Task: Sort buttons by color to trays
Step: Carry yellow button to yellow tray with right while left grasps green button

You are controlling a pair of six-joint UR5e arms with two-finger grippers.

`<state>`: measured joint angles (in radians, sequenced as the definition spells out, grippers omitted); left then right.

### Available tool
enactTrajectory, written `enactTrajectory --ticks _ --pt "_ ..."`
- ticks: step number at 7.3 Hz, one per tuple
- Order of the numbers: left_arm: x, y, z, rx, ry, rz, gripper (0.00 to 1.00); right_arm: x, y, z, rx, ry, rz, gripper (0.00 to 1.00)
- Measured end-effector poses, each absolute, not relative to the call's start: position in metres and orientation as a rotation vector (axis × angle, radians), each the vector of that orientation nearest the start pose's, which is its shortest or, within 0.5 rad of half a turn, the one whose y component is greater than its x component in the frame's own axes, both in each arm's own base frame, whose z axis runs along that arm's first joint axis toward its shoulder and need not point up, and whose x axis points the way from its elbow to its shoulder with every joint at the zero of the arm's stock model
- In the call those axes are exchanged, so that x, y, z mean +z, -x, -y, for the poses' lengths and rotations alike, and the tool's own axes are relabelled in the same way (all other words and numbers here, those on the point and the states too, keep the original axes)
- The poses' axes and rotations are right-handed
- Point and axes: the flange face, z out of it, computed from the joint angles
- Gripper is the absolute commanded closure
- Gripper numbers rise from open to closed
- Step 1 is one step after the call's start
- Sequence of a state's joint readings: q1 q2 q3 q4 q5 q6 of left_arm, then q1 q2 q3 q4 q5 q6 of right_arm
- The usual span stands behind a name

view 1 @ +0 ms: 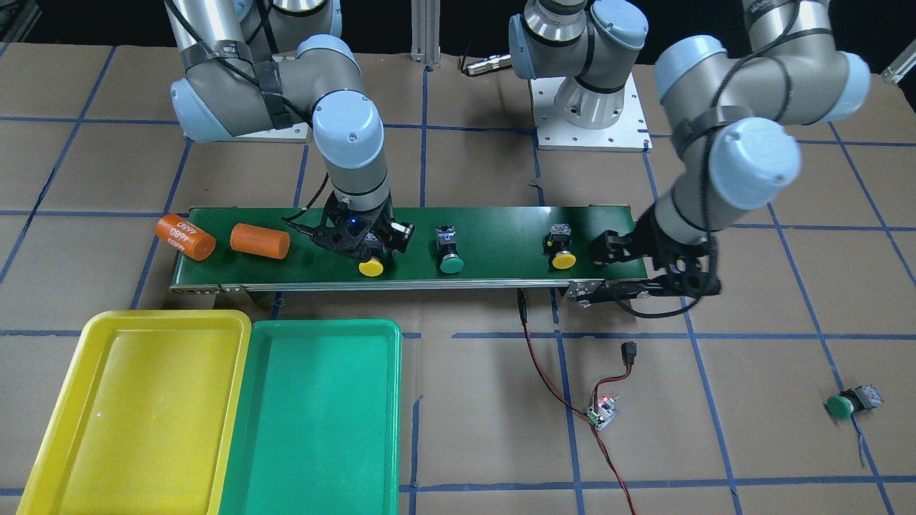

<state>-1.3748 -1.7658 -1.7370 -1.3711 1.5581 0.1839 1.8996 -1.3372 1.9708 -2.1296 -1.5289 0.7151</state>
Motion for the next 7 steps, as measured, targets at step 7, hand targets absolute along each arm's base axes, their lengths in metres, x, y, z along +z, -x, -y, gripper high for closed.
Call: enactTrajectory --ticks 7 --pt "0.261 -0.296 0.688 0.045 -0.967 -2.973 0.00 0.334 -0.171 0.520 -0.035 -0.734 -3.172 1.00"
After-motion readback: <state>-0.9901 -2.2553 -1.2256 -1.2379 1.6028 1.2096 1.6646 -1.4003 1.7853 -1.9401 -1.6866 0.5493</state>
